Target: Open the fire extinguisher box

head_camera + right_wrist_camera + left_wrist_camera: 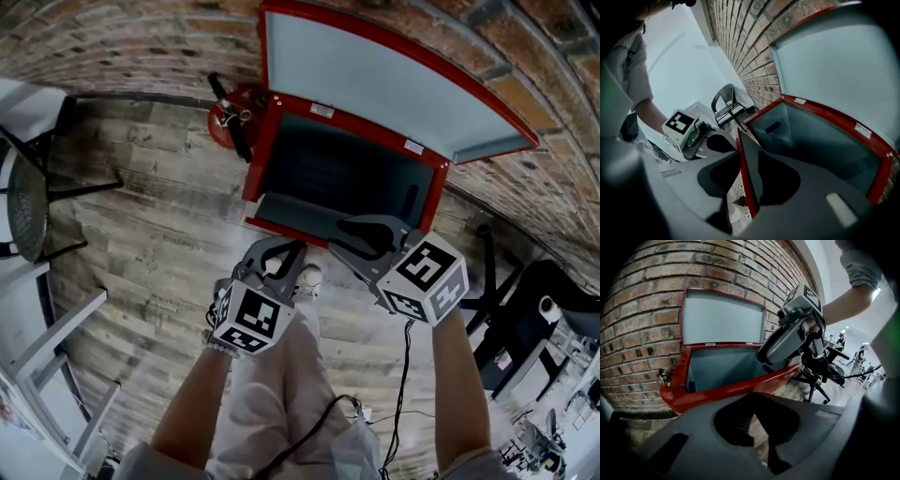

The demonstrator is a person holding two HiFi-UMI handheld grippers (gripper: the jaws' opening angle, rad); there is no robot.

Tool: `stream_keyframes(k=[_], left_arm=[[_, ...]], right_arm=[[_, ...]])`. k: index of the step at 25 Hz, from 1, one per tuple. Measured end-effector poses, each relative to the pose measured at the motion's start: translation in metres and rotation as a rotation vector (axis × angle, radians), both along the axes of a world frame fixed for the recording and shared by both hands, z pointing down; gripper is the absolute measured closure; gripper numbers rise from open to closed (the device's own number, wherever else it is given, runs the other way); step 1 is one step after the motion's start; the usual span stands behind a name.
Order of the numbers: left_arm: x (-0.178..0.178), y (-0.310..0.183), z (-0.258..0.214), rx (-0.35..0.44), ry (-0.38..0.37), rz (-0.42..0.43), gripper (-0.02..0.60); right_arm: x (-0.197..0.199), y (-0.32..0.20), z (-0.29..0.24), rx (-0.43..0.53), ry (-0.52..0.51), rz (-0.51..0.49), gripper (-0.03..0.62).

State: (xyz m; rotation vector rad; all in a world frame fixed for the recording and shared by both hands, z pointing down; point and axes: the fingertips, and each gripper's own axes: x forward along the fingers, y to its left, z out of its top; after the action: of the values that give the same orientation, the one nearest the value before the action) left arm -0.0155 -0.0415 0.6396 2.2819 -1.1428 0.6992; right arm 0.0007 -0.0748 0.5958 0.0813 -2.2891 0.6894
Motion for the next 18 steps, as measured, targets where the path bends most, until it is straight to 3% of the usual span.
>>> stream_keyframes(k=[7, 18], left_arm=[[-0.001, 0.009, 0.002, -0.002, 0.004, 0.008, 0.581], [-0.002, 0.032, 0.006, -0.015, -0.005, 0.035, 0.581]], right_arm=[[0.006, 0.031, 0.02, -0.076, 0.081, -0.186, 0.465], [0.009, 0.061, 0.037, -0.078, 0.147, -0.317, 0.519]])
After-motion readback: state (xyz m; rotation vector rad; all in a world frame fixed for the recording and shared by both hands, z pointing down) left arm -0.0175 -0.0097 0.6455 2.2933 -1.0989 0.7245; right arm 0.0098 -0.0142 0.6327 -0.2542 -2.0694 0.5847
